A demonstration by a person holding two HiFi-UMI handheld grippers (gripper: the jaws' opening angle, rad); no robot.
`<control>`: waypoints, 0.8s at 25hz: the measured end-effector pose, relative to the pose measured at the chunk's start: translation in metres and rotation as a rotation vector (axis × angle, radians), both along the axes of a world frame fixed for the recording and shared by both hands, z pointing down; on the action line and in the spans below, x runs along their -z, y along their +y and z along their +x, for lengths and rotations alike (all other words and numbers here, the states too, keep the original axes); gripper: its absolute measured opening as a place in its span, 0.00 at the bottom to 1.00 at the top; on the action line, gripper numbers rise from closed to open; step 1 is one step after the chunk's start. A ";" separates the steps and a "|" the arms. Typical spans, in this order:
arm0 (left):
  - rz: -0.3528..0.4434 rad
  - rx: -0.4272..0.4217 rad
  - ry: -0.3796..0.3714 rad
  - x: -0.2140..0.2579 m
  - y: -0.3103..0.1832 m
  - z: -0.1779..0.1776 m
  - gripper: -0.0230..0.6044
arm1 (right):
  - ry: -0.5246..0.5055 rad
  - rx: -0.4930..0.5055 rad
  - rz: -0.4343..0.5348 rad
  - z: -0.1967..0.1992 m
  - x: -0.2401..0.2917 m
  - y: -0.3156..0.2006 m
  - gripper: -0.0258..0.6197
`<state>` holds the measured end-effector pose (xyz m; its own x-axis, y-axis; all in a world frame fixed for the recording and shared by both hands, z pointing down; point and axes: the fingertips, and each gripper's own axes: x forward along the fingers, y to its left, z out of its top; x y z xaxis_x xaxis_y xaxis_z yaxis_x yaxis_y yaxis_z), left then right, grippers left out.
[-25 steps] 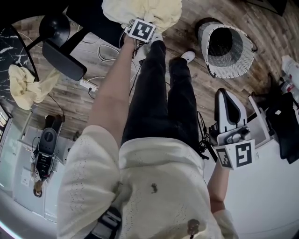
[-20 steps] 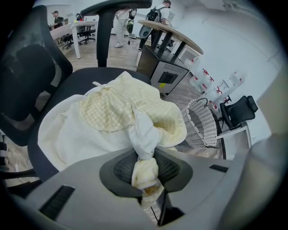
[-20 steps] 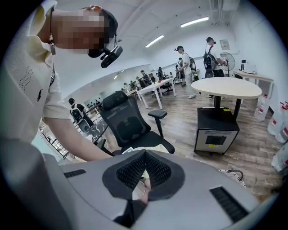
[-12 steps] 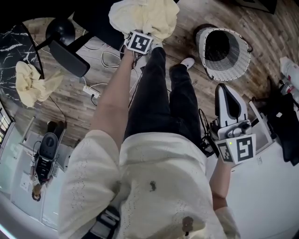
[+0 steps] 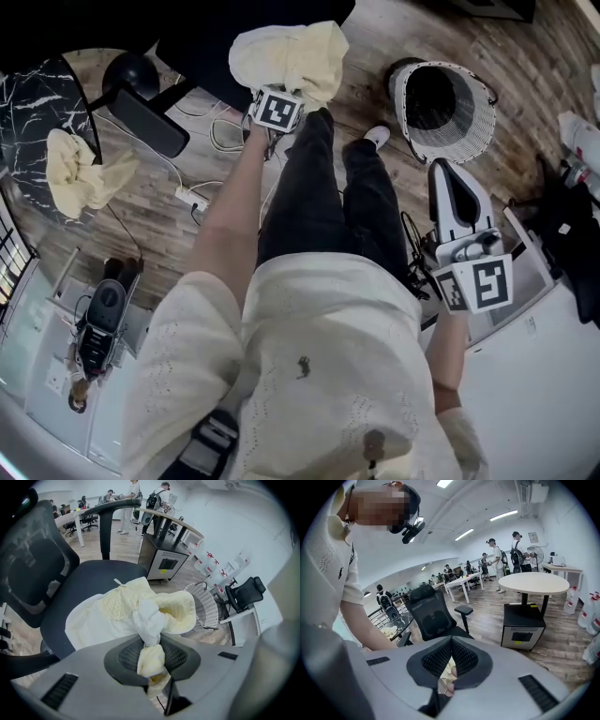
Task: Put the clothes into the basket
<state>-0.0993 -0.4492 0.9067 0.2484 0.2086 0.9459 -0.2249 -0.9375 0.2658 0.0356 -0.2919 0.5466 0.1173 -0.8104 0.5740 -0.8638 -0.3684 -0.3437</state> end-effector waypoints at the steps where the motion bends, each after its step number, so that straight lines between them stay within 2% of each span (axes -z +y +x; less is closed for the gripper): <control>1: -0.003 0.003 0.003 0.004 0.001 0.000 0.19 | 0.003 -0.001 0.003 0.000 0.003 0.000 0.05; 7: 0.013 -0.008 0.029 0.040 0.002 0.000 0.19 | 0.026 -0.007 0.022 0.006 0.027 0.006 0.05; 14: 0.038 -0.009 0.000 0.076 -0.003 -0.020 0.19 | 0.049 0.005 0.047 0.007 0.052 -0.001 0.05; 20: 0.026 0.019 0.051 0.110 0.000 -0.018 0.19 | 0.061 0.005 0.061 0.011 0.066 -0.006 0.05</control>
